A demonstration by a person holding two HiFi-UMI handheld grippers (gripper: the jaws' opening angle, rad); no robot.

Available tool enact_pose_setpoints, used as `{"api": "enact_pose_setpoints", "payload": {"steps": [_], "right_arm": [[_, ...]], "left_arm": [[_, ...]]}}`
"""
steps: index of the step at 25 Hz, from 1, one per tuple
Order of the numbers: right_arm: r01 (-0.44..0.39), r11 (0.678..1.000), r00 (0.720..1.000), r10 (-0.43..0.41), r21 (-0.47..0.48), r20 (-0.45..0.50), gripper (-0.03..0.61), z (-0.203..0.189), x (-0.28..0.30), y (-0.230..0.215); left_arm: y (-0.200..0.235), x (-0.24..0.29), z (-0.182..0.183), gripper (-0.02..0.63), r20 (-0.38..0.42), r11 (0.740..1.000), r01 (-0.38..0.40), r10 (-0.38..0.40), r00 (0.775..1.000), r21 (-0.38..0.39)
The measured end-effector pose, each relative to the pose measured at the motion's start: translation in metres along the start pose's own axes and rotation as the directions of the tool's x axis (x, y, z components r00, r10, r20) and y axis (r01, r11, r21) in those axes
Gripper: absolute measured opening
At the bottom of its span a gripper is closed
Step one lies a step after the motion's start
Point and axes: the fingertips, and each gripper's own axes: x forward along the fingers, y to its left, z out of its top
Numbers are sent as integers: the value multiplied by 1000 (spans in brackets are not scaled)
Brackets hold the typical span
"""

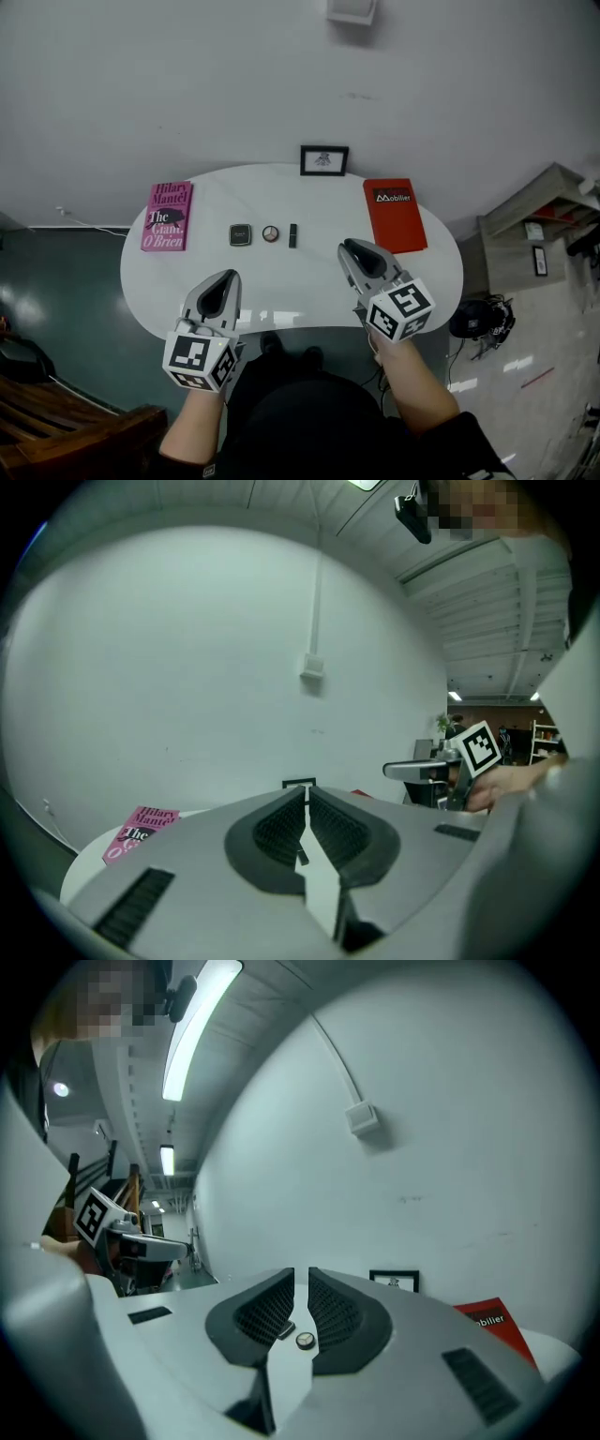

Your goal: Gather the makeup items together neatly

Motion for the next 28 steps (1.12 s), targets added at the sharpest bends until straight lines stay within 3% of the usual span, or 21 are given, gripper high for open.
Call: {"api": "enact_pose_setpoints", "payload": {"steps": [6,14,21,28], "right_arm": [[-31,999,992,32,-9,119,46,52,-27,19],[25,1000,969,-22,-12,245,37,109,-31,32],[64,996,954,-42,-67,298,34,138,-26,44],[39,994,965,-11,-104,261,34,130,-14,58]], "left_arm": [[12,-15,35,23,48,999,8,-10,999,45],[48,-33,69,23,70,997,28,-34,997,78],[82,-28,87,23,112,997,-26,18,994,72],[98,-41,95,23,137,994,-69,57,989,84]]}}
